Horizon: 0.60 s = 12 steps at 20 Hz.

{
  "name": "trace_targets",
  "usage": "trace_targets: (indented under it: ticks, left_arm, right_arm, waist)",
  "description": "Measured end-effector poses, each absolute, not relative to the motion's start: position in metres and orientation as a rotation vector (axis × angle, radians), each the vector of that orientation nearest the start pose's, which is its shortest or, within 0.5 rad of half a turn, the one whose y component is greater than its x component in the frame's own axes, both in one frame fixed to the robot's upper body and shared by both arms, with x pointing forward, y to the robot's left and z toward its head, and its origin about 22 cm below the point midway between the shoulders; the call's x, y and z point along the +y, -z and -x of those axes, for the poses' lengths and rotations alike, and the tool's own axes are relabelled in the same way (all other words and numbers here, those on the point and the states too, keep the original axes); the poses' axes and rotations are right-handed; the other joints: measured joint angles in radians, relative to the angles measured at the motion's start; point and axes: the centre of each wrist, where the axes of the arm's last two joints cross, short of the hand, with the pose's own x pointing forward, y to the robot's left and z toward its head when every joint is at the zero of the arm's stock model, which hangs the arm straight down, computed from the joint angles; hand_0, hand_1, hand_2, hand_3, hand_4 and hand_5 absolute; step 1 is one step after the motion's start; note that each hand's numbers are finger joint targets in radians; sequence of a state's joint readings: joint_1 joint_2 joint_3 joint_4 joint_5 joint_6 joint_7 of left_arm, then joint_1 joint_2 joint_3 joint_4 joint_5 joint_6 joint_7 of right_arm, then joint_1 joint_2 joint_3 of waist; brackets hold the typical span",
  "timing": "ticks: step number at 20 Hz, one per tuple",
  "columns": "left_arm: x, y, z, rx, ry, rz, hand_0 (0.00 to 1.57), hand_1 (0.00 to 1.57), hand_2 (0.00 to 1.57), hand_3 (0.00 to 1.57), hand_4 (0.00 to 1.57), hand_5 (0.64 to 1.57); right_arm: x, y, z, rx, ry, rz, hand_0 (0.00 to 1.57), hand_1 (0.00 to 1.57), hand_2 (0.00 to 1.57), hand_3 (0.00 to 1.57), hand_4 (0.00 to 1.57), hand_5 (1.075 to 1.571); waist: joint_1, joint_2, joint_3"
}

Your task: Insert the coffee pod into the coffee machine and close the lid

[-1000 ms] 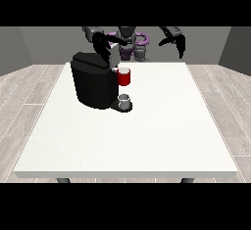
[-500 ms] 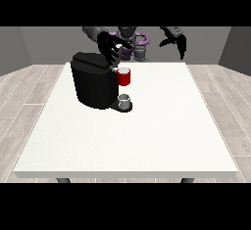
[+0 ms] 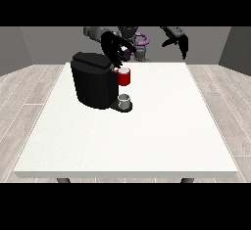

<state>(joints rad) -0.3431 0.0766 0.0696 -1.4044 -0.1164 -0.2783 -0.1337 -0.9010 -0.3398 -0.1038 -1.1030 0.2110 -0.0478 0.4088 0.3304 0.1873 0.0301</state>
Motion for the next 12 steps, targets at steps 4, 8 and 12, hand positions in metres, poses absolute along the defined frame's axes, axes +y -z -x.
trace_targets:
  ticks: [4, 8, 12]
  left_arm:
    - [0.217, -0.062, -0.328, -1.830, 0.457, 0.156, 0.00, 0.00, 0.00, 0.00, 0.37, 1.571]
    - [0.208, -0.072, -0.334, -1.854, 0.488, 0.175, 0.00, 0.00, 0.00, 0.00, 0.42, 1.571]
    - [0.199, -0.080, -0.338, -1.873, 0.517, 0.208, 0.00, 0.00, 0.00, 0.00, 0.25, 1.571]
  right_arm:
    - [-0.247, -0.230, -0.412, -1.587, -0.282, 0.530, 0.00, 0.00, 0.00, 0.00, 0.00, 1.571]
    - [-0.256, -0.248, -0.410, -1.633, -0.292, 0.600, 0.00, 0.00, 0.00, 0.00, 0.00, 1.571]
    - [-0.267, -0.258, -0.406, -1.604, -0.259, 0.615, 0.00, 0.00, 0.00, 0.00, 0.00, 1.571]
  waist:
    - [0.039, 0.035, 0.0063]
    - [0.084, 0.069, 0.0090]
    - [0.131, 0.096, 0.0183]
